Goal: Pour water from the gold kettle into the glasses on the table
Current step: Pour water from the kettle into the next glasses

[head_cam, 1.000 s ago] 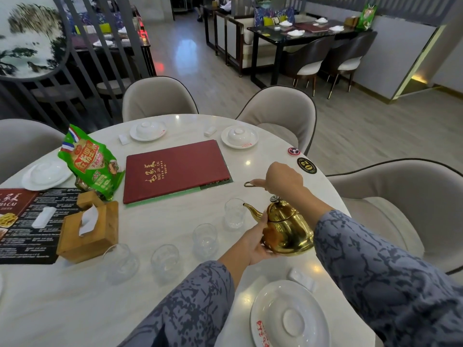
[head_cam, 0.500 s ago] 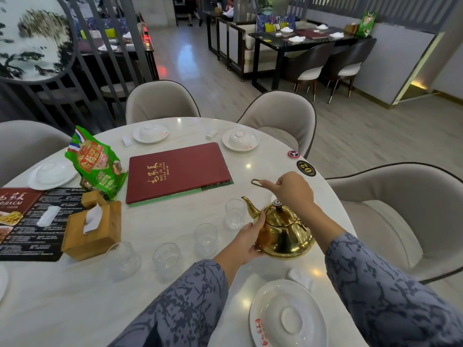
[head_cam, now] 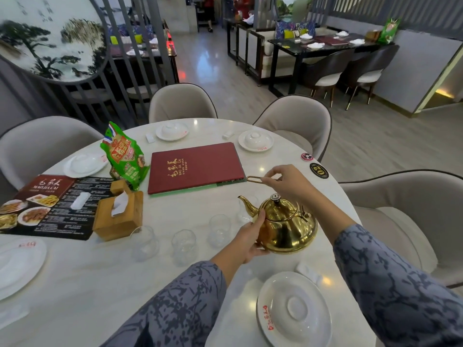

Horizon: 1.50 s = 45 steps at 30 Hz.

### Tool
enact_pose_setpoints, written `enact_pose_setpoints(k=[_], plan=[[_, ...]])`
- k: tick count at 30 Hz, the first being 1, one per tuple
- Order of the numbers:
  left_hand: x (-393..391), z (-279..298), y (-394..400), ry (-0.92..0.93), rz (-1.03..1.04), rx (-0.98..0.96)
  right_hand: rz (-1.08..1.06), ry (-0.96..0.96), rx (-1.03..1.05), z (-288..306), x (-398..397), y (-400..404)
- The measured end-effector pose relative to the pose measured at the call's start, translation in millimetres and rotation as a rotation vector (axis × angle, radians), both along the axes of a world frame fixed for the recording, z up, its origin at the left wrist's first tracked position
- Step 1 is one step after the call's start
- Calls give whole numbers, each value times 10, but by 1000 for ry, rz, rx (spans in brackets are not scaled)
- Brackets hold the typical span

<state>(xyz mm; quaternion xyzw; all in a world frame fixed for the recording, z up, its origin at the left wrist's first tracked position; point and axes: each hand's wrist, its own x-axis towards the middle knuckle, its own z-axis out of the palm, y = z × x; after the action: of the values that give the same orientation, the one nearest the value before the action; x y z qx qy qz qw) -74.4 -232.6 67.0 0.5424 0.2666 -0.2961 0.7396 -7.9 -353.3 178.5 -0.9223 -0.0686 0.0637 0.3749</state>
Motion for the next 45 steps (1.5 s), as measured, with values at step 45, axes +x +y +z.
enact_pose_setpoints(k=[45], plan=[[-436, -51, 191, 142, 185, -410, 319, 24, -362, -4, 47, 878]])
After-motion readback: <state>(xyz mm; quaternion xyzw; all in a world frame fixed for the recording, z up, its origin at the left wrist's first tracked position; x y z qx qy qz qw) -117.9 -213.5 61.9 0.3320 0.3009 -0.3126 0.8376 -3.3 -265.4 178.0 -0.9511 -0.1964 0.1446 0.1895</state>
